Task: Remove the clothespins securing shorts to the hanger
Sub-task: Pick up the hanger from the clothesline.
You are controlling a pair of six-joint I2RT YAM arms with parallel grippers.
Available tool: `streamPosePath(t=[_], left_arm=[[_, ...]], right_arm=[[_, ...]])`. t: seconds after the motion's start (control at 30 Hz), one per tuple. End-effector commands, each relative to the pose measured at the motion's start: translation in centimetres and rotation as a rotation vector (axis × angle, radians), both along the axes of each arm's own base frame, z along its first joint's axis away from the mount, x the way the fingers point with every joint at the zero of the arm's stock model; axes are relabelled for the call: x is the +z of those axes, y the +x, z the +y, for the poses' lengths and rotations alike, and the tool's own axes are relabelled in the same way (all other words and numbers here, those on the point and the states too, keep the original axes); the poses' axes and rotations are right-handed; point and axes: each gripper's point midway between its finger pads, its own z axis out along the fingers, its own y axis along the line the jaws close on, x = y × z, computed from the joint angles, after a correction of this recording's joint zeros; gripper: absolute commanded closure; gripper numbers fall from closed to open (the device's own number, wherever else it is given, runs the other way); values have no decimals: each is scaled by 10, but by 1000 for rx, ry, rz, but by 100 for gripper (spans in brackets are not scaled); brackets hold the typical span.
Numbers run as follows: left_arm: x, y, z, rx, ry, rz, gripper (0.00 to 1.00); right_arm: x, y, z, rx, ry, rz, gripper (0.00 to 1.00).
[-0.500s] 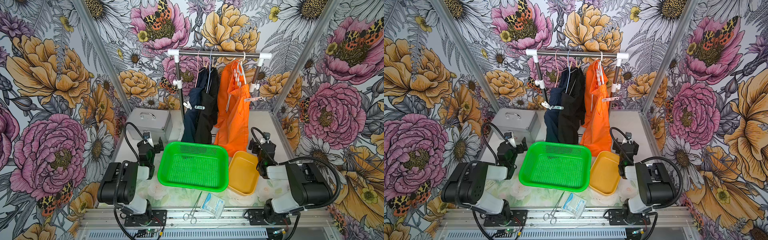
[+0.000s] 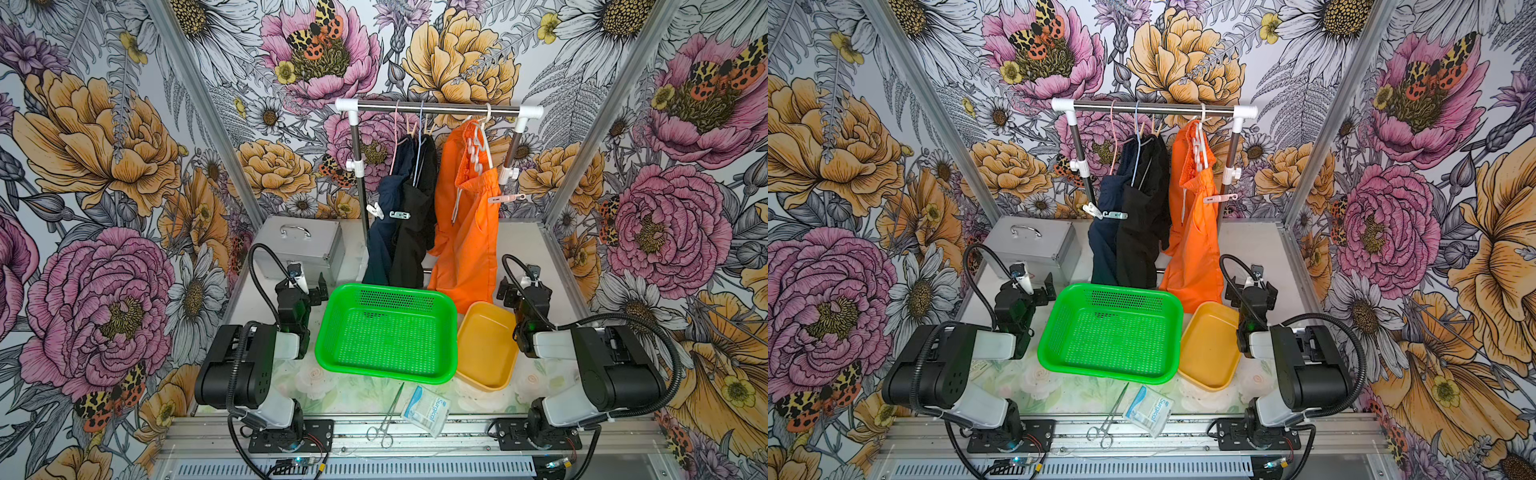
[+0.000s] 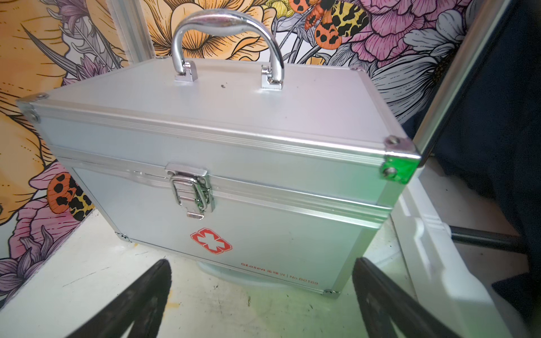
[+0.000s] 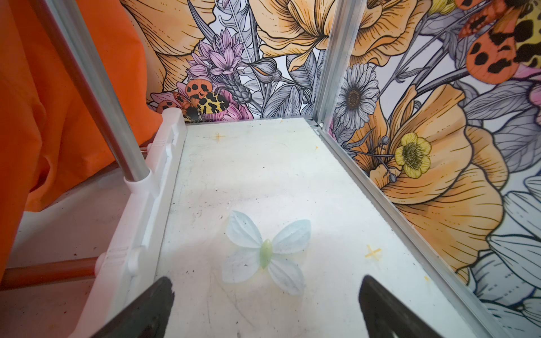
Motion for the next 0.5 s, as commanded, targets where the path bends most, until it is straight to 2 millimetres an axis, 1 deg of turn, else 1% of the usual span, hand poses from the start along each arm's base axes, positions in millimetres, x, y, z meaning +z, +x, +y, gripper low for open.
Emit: streamPosePath(t=[0.0, 0.47], left_arm=[[3, 3, 0, -17, 0, -9, 1], [2, 5, 2, -32, -27, -2, 1]], right_arm=[[9, 7, 0, 6, 2, -31, 0], [9, 7, 0, 6, 3, -33, 0]])
